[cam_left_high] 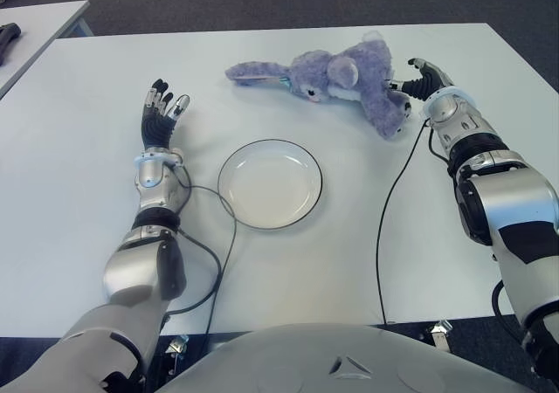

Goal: Put the doll into the plate.

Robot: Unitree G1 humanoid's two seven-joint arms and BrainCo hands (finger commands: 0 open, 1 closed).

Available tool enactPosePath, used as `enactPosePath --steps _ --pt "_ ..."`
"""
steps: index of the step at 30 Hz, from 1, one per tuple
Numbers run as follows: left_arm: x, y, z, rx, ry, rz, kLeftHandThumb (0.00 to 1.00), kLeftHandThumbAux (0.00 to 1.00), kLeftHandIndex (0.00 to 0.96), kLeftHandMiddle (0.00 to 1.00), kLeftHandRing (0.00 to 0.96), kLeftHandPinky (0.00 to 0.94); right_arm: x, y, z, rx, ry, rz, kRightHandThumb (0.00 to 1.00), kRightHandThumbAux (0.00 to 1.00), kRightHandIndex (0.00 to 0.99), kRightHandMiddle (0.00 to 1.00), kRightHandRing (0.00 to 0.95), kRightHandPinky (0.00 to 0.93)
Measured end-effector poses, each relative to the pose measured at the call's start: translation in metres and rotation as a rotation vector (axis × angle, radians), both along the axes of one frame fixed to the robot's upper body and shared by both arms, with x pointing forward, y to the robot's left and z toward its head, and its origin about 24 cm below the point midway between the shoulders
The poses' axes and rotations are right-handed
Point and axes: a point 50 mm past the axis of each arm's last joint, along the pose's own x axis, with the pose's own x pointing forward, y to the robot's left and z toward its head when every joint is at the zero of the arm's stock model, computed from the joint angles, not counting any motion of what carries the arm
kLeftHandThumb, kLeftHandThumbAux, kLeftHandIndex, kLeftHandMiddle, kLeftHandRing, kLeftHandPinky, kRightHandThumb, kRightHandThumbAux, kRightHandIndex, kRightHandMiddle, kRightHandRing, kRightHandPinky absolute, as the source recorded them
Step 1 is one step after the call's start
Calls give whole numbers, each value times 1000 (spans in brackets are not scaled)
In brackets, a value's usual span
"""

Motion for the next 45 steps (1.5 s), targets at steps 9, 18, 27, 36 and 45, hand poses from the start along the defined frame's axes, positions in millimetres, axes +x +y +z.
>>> enactPosePath --steps 9,18,27,36,45 --pt "0 0 0 0 0 0 0 621 8 42 30 40 1 8 -5 16 60 46 125 369 0 0 0 0" --pt "0 0 0 0 1 0 0 615 9 42 31 49 1 15 -8 23 87 73 165 370 0 0 0 0" --pt "0 0 0 0 1 0 0 610 10 42 34 47 2 19 -8 -11 120 99 201 380 0 0 0 0" --pt "0 0 0 0 1 0 0 601 8 42 33 43 3 22 -7 -50 153 122 195 379 0 0 0 0" --pt "0 0 0 0 1 0 0 601 6 42 33 45 4 28 -8 -83 184 160 175 388 0 0 0 0"
